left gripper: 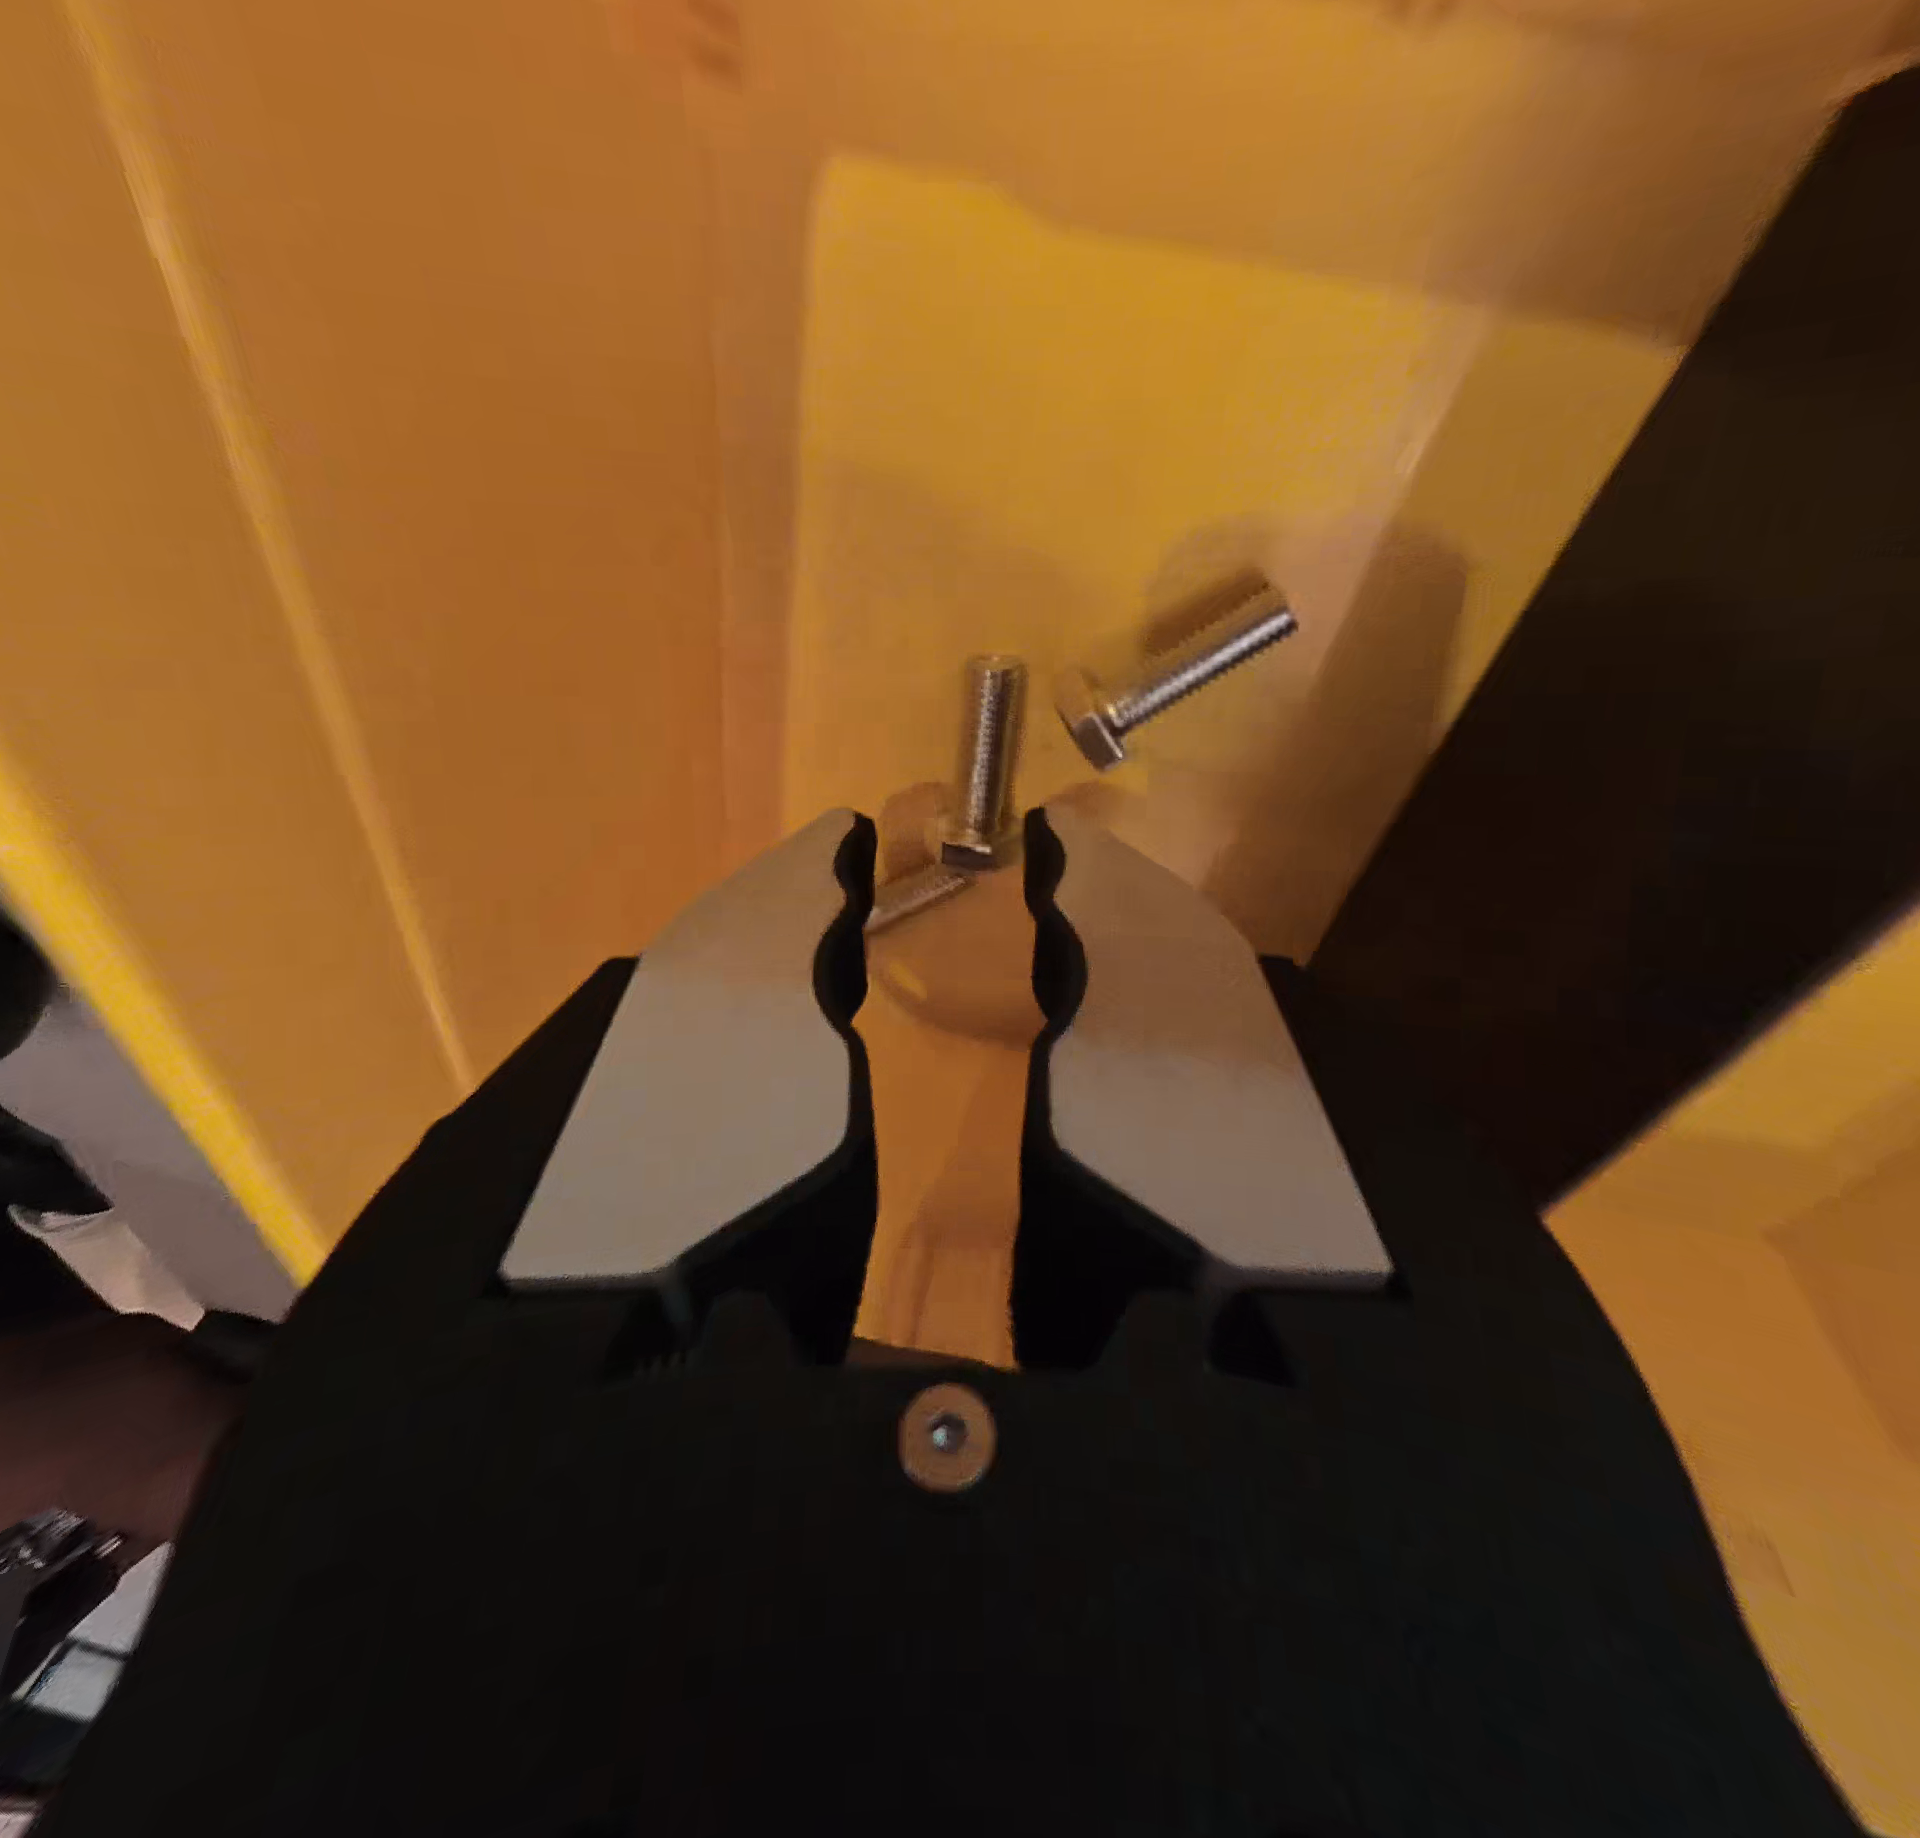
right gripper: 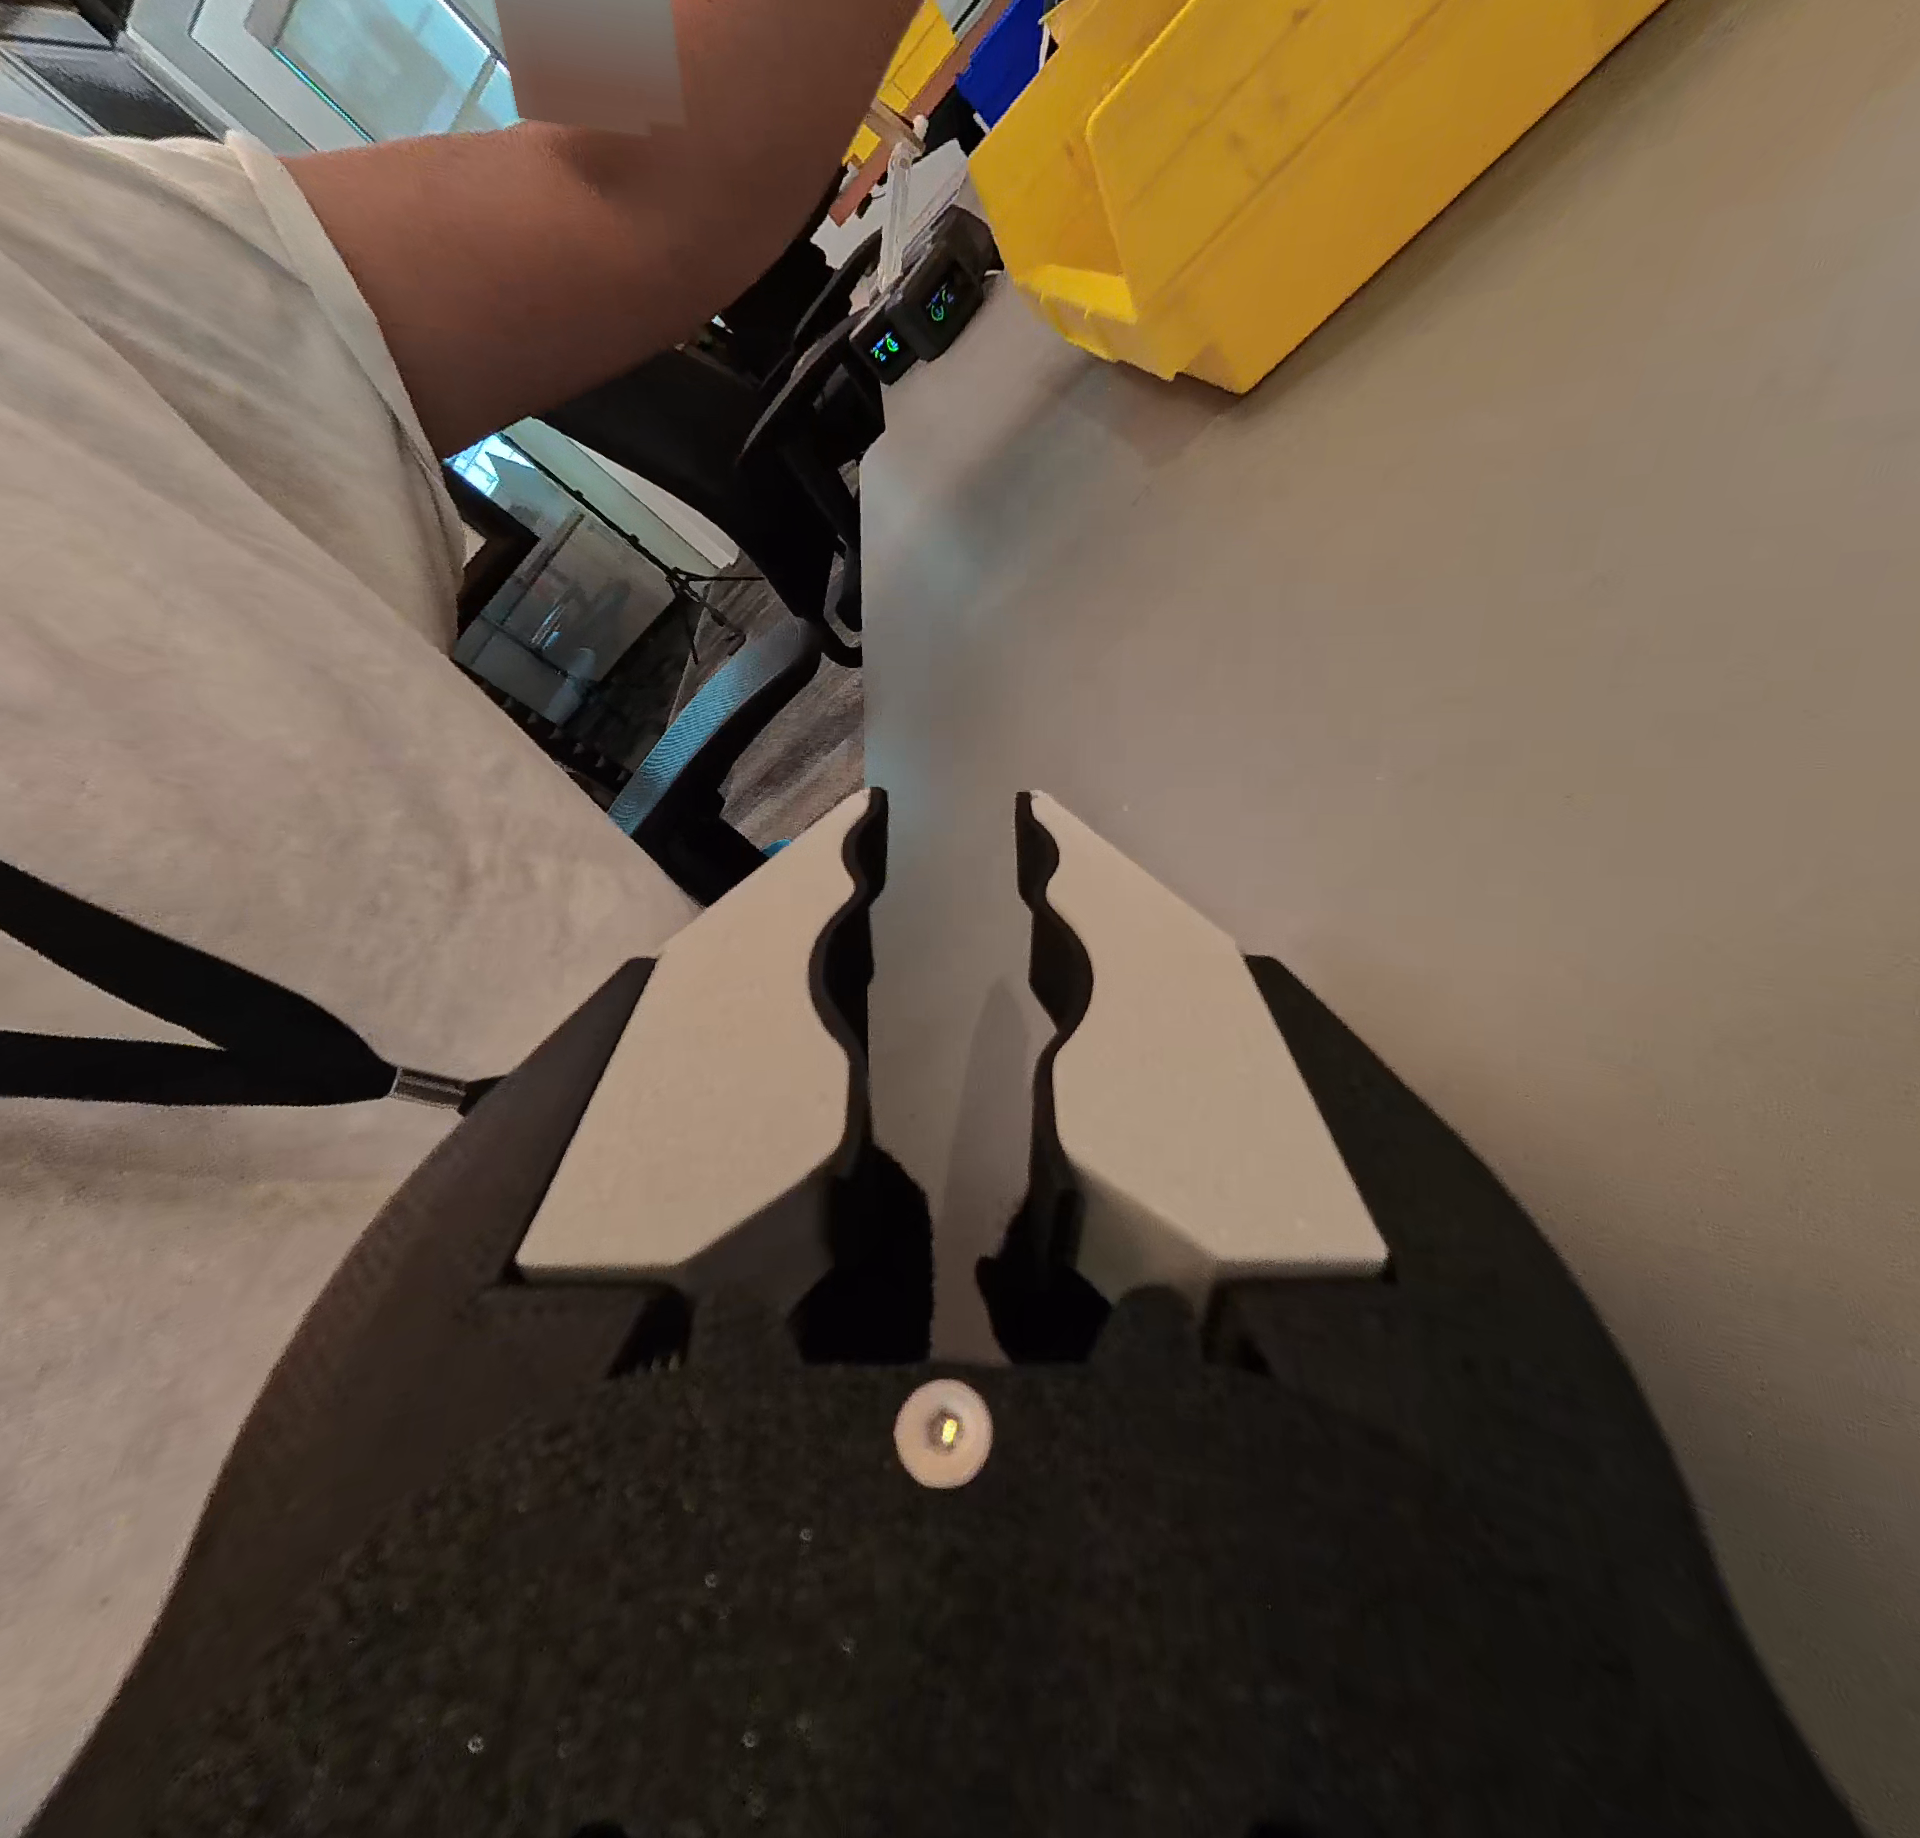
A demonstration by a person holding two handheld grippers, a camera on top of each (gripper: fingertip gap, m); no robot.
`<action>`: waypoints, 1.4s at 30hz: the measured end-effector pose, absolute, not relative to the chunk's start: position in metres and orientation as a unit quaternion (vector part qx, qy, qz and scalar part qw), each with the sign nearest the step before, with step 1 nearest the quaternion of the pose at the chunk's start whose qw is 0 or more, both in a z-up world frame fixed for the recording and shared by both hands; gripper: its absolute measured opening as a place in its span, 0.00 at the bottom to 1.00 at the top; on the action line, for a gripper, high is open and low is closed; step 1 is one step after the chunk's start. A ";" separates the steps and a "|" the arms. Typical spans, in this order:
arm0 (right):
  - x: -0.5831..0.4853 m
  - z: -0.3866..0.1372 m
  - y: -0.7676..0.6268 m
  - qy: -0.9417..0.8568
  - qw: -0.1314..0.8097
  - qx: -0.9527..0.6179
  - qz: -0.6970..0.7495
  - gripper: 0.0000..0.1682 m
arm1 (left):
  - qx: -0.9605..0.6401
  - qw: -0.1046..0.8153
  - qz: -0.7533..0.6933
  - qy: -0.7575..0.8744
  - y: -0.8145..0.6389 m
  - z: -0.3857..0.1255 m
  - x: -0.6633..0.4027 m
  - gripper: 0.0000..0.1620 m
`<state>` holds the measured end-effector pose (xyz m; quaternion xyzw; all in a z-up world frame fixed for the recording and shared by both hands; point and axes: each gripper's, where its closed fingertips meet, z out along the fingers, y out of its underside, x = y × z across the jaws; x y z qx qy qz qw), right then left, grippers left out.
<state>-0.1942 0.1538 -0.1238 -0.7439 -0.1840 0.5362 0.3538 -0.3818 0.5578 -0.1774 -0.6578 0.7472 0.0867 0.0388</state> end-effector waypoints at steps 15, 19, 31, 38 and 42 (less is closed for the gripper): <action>-0.182 -0.100 0.189 -0.173 0.425 -0.736 0.497 0.15 | -0.633 0.297 -0.387 0.601 0.439 -0.004 -0.276 0.06; -0.190 -0.065 0.220 -0.172 0.465 -0.713 0.496 0.17 | -0.566 0.309 -0.560 0.520 0.335 0.032 -0.233 0.06; -0.209 -0.012 0.201 -0.199 0.495 -0.603 0.593 0.15 | -0.438 0.231 -0.696 0.520 0.189 -0.001 -0.202 0.05; -0.198 -0.014 0.188 -0.254 0.509 -0.614 0.547 0.13 | -0.444 0.187 -0.683 0.549 0.174 -0.028 -0.201 0.05; -0.206 -0.020 0.185 -0.275 0.505 -0.618 0.535 0.11 | -0.445 0.175 -0.681 0.554 0.170 -0.033 -0.200 0.05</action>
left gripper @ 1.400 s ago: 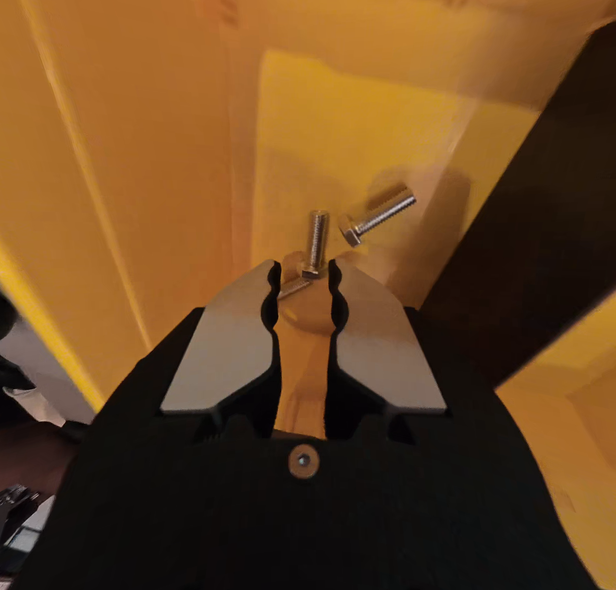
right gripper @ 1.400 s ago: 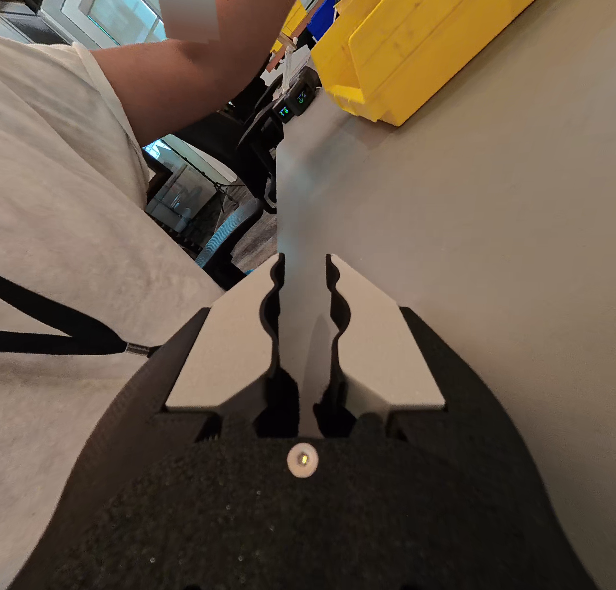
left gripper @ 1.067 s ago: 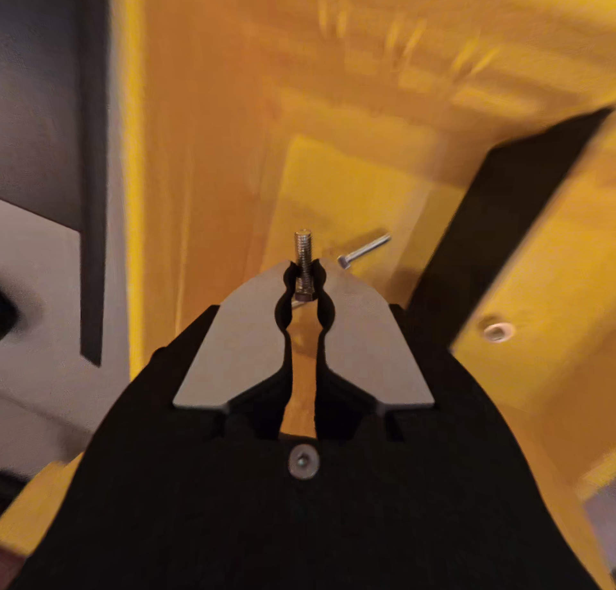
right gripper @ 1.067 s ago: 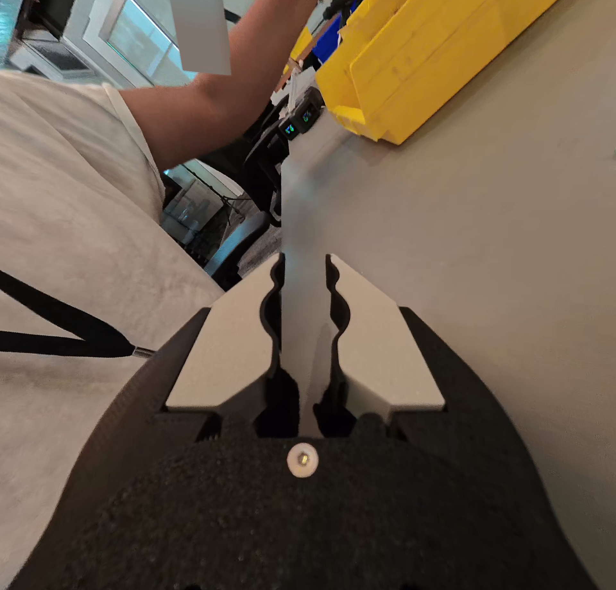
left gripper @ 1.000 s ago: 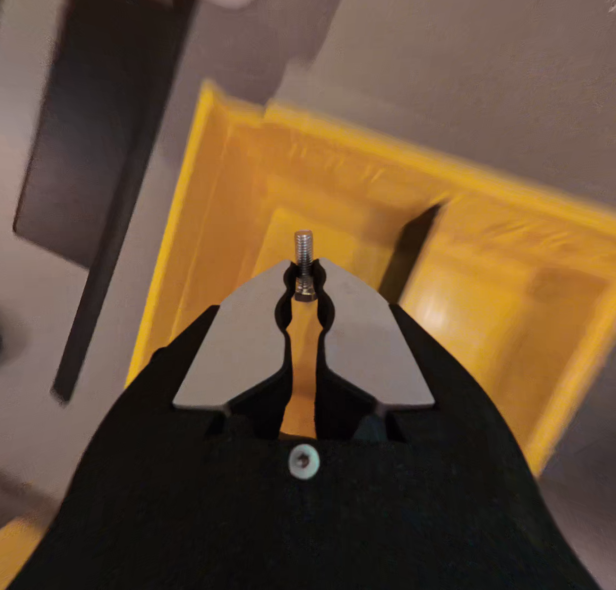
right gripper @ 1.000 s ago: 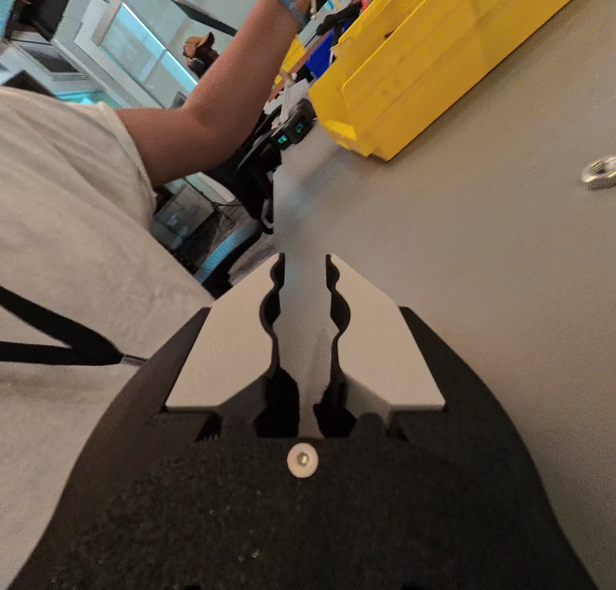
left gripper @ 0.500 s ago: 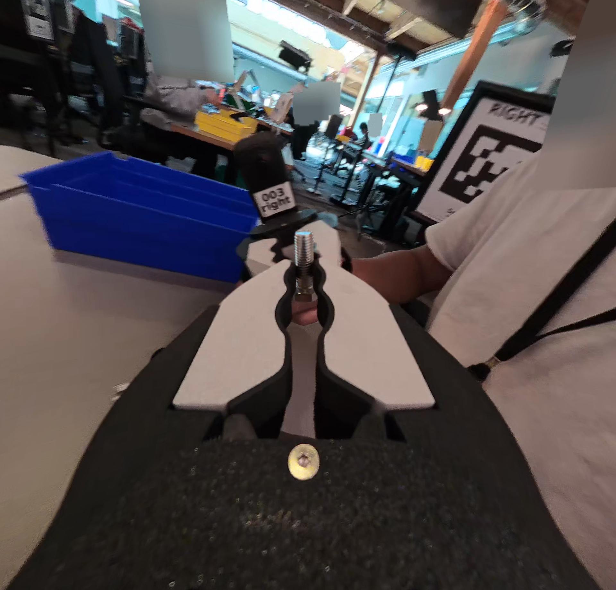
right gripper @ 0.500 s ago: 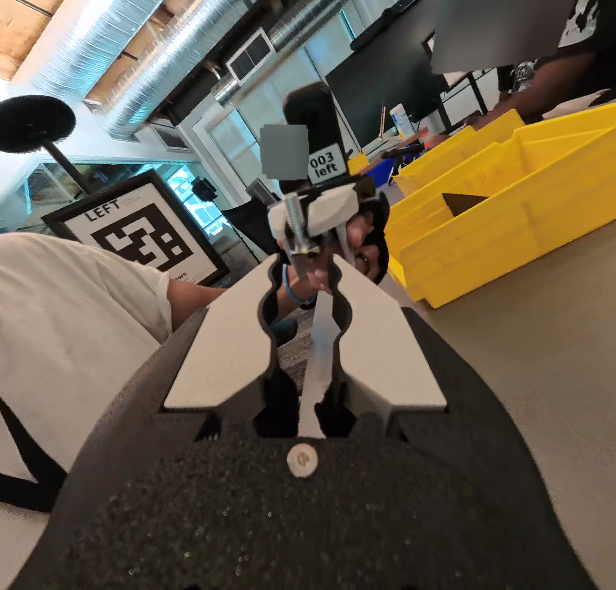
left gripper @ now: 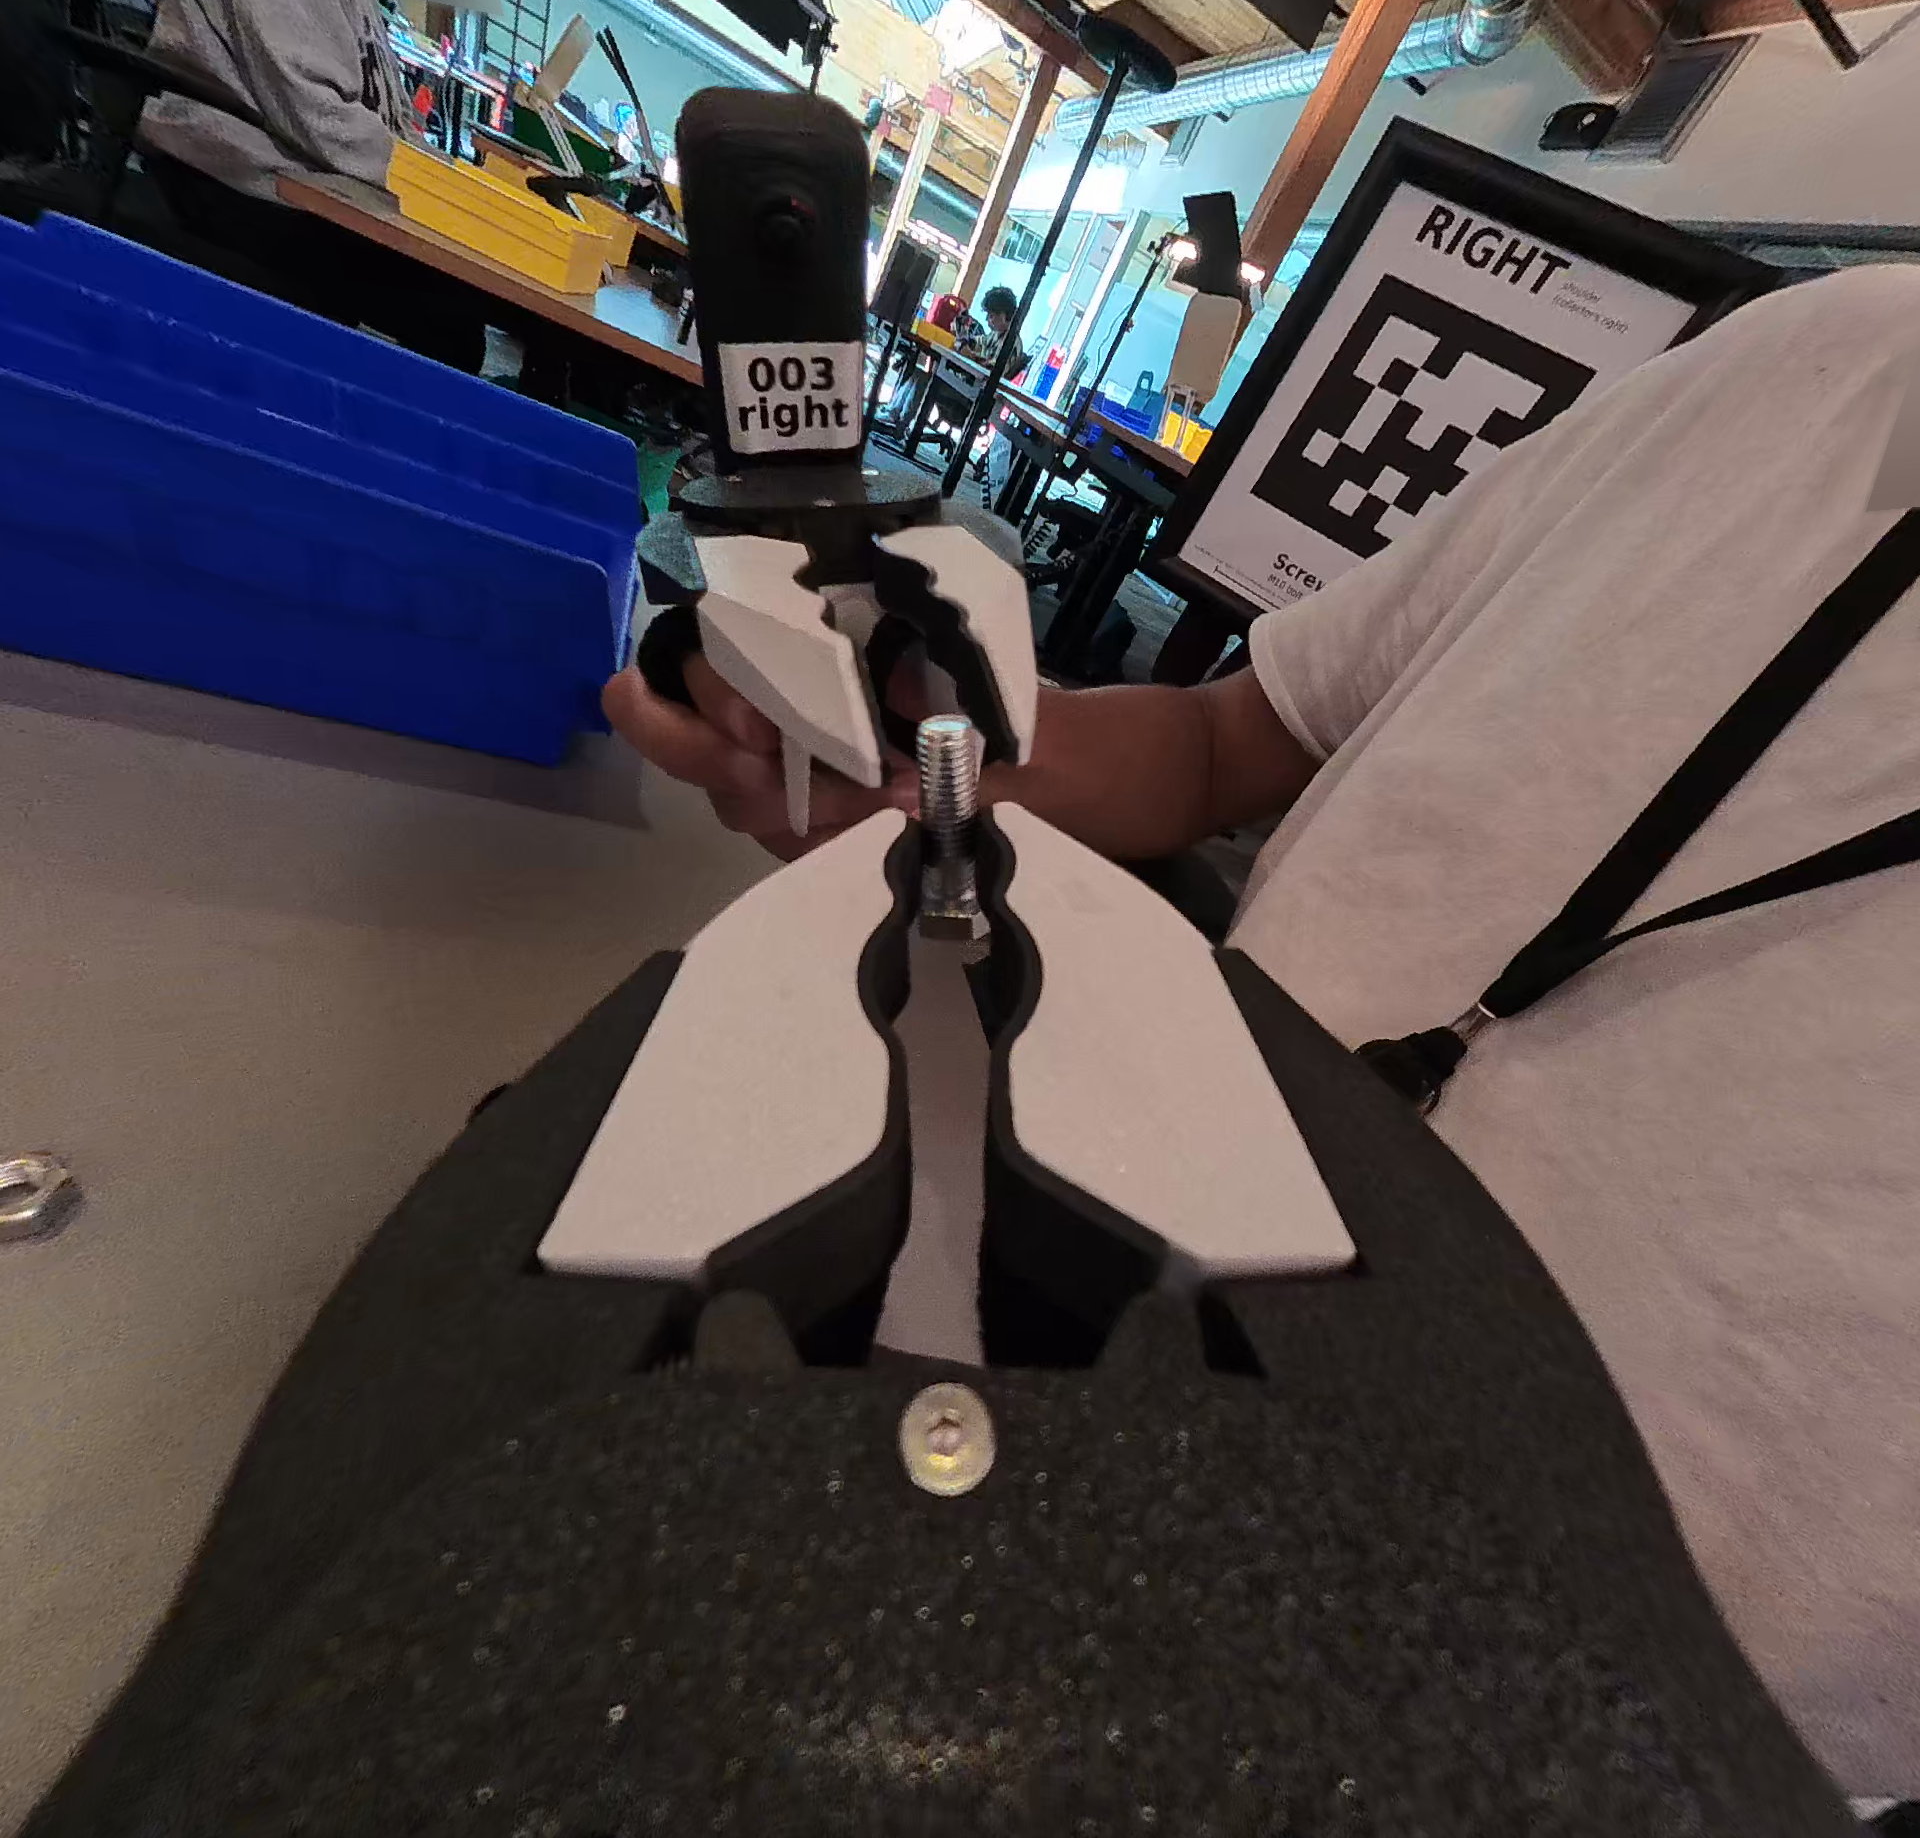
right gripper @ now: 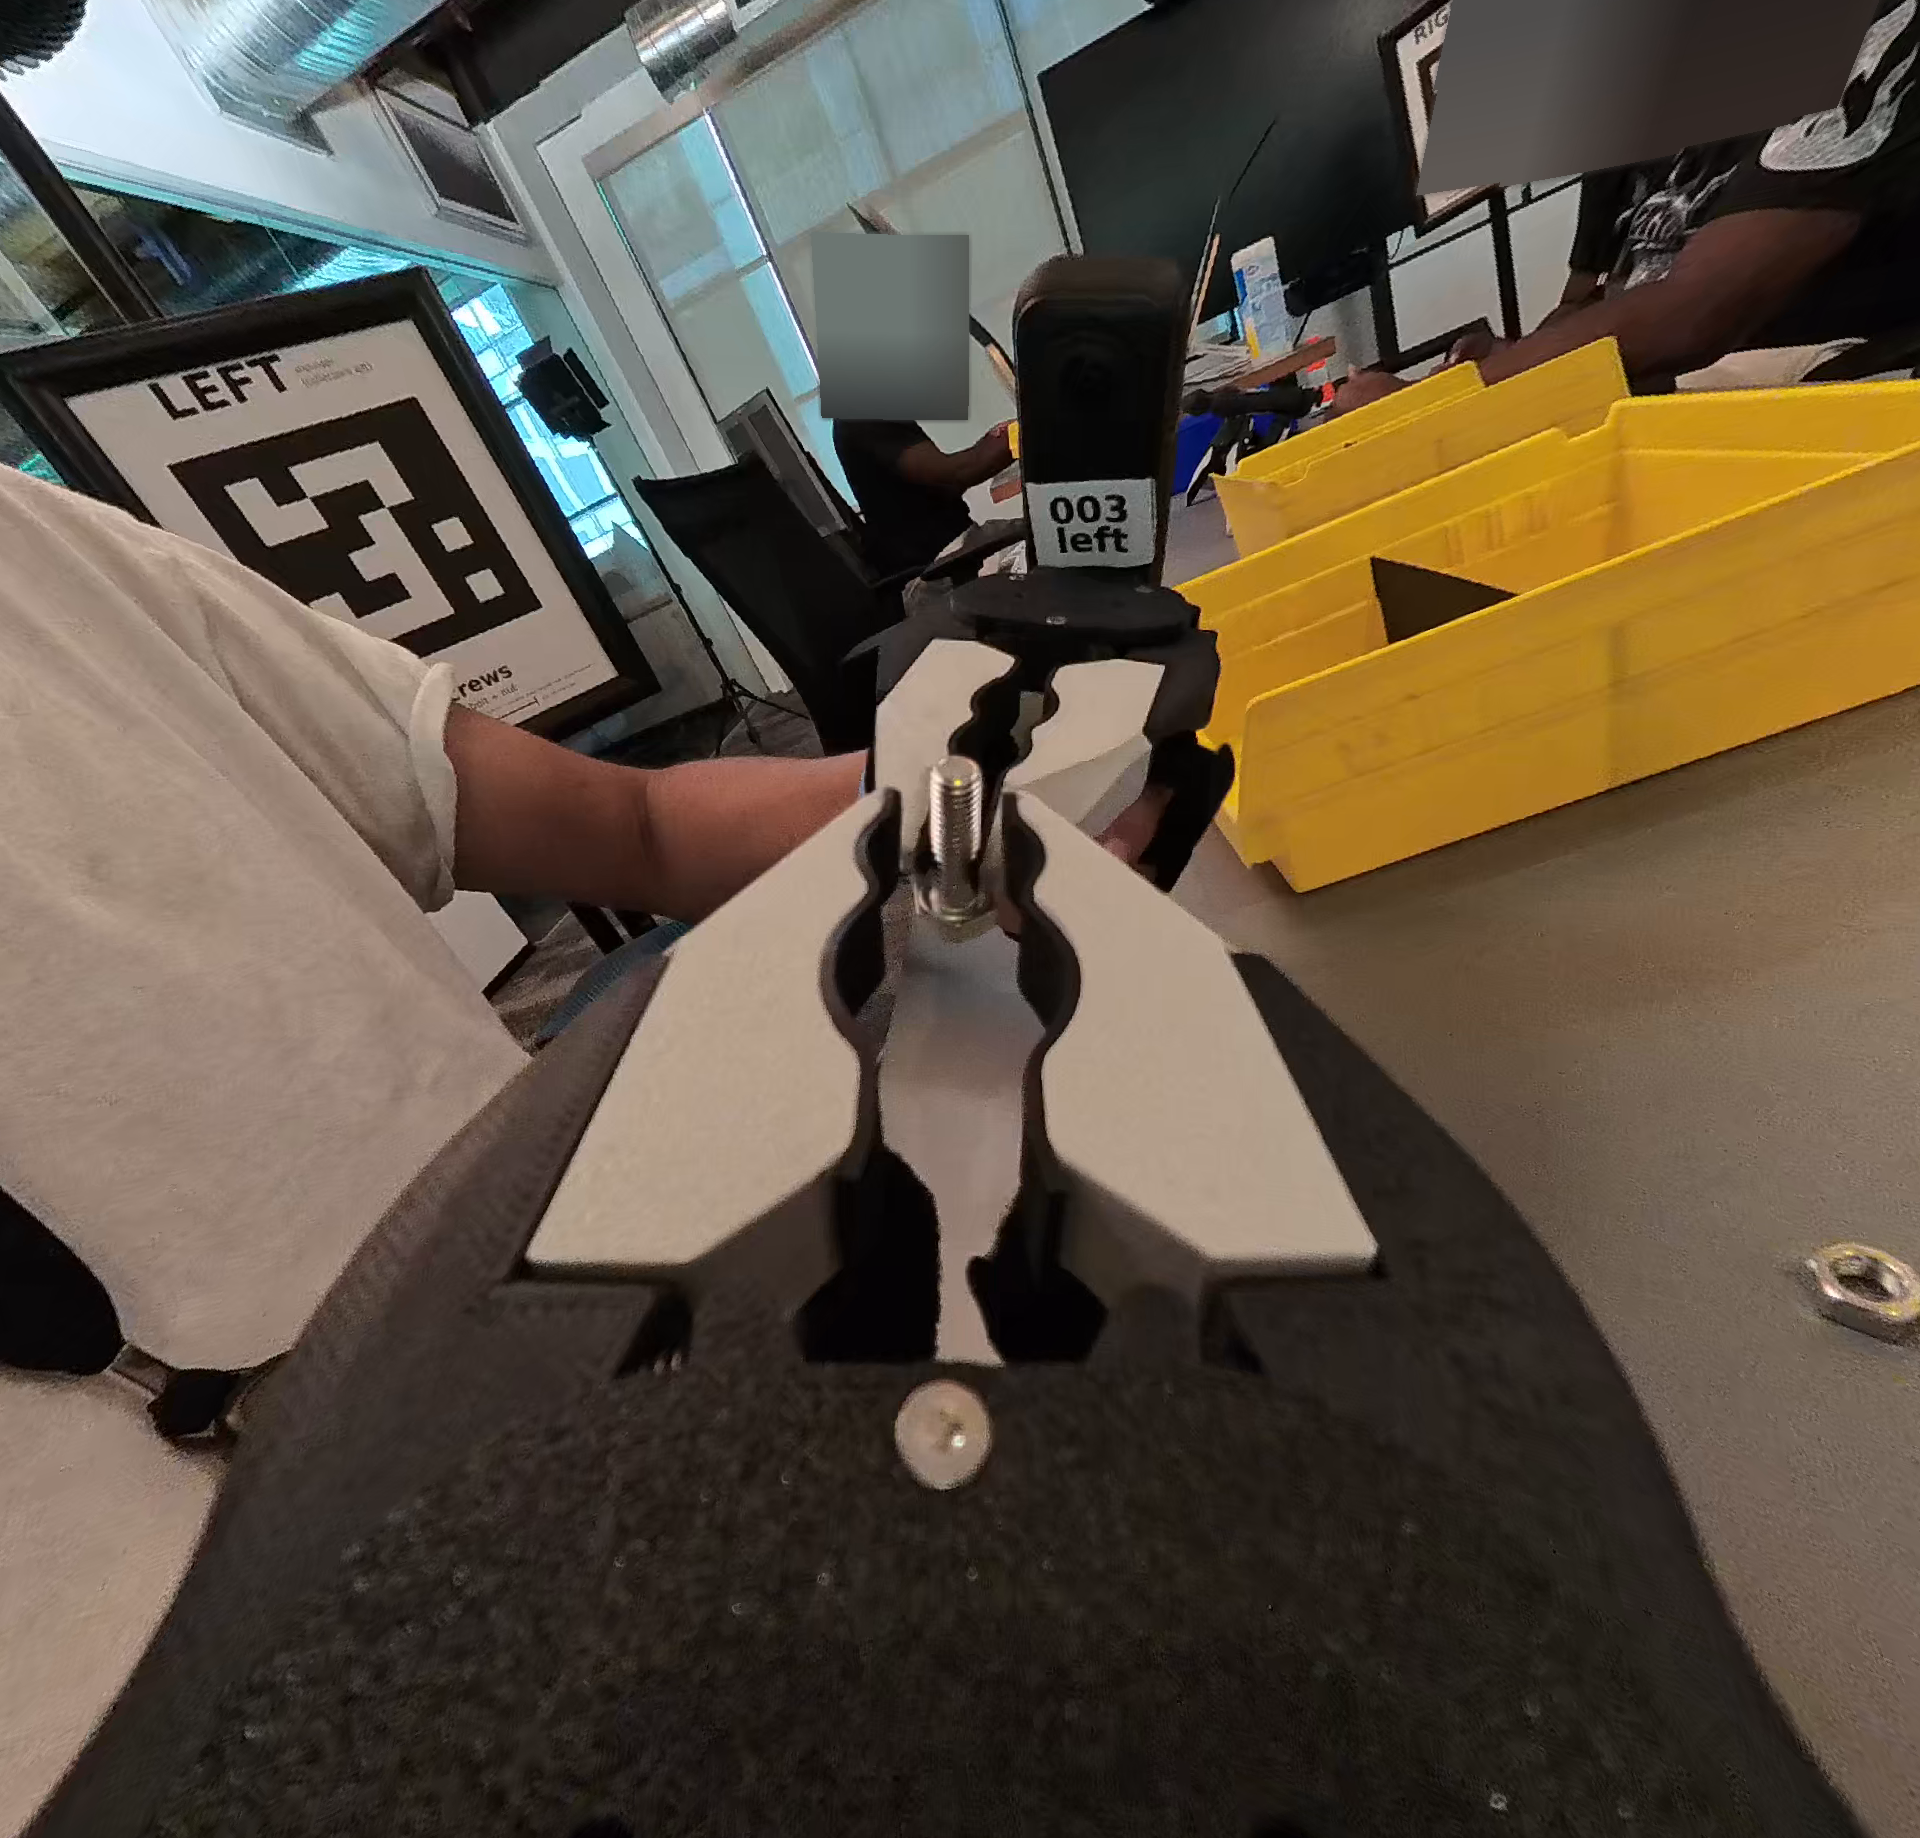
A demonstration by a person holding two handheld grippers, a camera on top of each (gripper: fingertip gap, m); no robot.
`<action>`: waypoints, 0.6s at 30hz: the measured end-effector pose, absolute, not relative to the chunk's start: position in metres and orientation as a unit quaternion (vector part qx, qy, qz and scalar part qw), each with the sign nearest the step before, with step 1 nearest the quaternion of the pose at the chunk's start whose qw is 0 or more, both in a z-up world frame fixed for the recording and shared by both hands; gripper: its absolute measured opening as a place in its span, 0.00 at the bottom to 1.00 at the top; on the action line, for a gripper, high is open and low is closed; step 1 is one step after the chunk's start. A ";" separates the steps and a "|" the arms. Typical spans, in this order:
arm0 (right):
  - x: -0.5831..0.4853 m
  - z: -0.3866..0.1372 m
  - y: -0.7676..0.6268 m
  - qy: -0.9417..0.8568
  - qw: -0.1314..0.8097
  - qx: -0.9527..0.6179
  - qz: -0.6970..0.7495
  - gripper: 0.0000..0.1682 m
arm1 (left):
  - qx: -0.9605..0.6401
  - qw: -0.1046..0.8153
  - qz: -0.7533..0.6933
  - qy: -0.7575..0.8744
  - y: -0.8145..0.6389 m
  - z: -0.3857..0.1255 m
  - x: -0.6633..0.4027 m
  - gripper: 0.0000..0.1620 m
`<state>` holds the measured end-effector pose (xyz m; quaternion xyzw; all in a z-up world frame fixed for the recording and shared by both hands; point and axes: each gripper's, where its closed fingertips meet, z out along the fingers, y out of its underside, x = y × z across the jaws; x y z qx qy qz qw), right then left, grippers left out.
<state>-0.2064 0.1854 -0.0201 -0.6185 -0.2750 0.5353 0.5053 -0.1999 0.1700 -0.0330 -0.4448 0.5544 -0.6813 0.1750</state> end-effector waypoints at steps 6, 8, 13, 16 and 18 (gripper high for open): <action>-0.204 -0.032 0.196 -0.264 0.509 -0.642 0.510 0.05 | -0.478 0.212 -0.649 0.553 0.180 -0.044 -0.194 0.06; -0.196 -0.037 0.204 -0.248 0.523 -0.656 0.485 0.05 | -0.501 0.268 -0.596 0.568 0.188 -0.056 -0.190 0.14; -0.187 -0.044 0.207 -0.230 0.524 -0.664 0.481 0.05 | -0.531 0.338 -0.525 0.573 0.191 -0.074 -0.183 0.26; -0.190 -0.042 0.202 -0.242 0.520 -0.657 0.490 0.05 | -0.532 0.334 -0.523 0.576 0.185 -0.079 -0.181 0.24; -0.192 -0.040 0.200 -0.249 0.519 -0.652 0.493 0.05 | -0.525 0.322 -0.544 0.570 0.180 -0.075 -0.181 0.22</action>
